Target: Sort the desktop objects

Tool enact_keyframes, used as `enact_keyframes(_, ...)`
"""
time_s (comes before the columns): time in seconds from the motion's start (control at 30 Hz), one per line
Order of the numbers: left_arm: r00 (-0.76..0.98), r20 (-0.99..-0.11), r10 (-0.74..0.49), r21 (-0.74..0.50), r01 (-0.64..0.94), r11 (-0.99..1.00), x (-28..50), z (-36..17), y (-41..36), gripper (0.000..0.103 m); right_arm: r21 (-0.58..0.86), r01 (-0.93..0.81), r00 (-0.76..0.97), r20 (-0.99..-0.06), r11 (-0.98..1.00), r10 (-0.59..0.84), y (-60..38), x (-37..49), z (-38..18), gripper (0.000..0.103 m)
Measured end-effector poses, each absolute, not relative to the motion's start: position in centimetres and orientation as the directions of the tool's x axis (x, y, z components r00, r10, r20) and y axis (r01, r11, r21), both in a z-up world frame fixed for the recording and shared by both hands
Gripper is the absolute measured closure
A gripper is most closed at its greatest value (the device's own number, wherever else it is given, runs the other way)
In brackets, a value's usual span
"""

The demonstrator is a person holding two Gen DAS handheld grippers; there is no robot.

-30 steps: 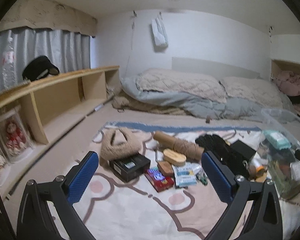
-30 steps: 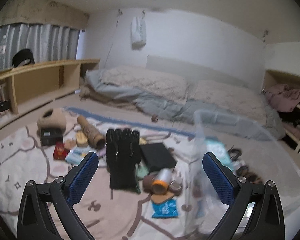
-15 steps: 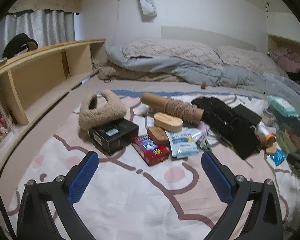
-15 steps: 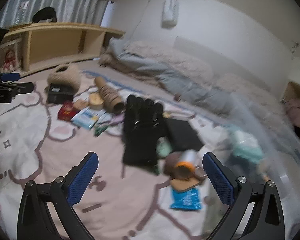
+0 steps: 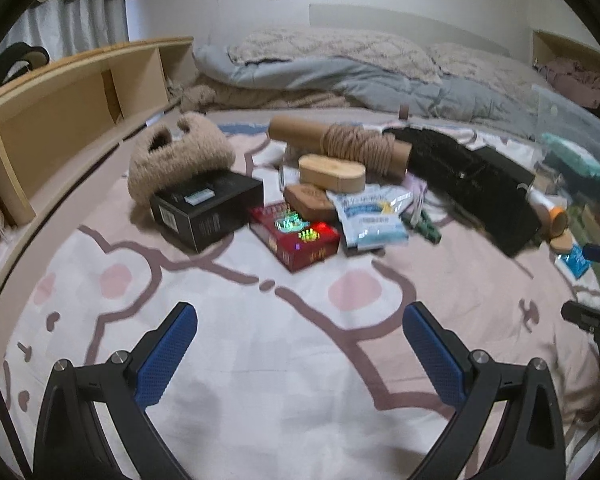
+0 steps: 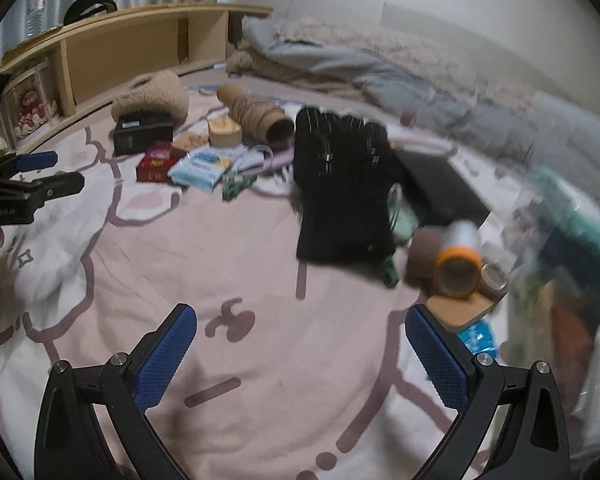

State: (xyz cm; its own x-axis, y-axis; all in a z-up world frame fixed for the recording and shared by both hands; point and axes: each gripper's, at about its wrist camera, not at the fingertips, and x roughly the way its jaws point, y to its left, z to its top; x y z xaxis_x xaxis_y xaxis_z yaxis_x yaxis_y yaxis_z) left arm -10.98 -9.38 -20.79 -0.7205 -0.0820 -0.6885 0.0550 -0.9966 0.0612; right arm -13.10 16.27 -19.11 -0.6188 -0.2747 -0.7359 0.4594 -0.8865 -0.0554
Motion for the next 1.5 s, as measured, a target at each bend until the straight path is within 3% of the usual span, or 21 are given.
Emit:
enact_keyframes(0.53,-0.644,-0.765,-0.03,0.064,-0.03,-0.997,-11.8,-24.4,-8.4,0.0,0.144,0.388,-0.486,-0.807,-0.91,-0.335,18.1,-20.6,-22.8,0.0)
enact_keyframes(0.83,-0.62,-0.785,0.0,0.037,-0.047,-0.998,-11.9,-25.0,-8.5,0.0,0.074,0.401,-0.476,-0.835,-0.913,-0.277,17.5,-20.3,-23.6,0.0)
enact_keyframes(0.97,-0.614,-0.787,0.052,-0.01,-0.071,-0.997,-12.1,-24.6,-8.6,0.0,0.108,0.403,-0.466,-0.83,-0.909,-0.306,18.2,-20.4,-23.3,0.0)
enact_keyframes(1.1,-0.632,-0.771,0.084,-0.041,-0.082,-0.996,-12.9,-23.3,-8.4,0.0,0.052,0.36,-0.533,-0.808,-0.931,-0.251,18.9,-20.9,-22.1,0.0)
enact_keyframes(1.33,-0.664,-0.742,0.089,-0.041,-0.088,-0.995,-15.1,-21.6,-7.7,0.0,0.097,0.427,-0.499,-0.803,-0.899,-0.324,18.3,-23.3,-21.9,0.0)
enact_keyframes(1.5,-0.69,-0.719,0.084,0.003,-0.125,-0.992,-16.3,-20.9,-6.2,0.0,0.209,0.482,-0.422,-0.795,-0.851,-0.435,16.6,-23.6,-23.0,0.0)
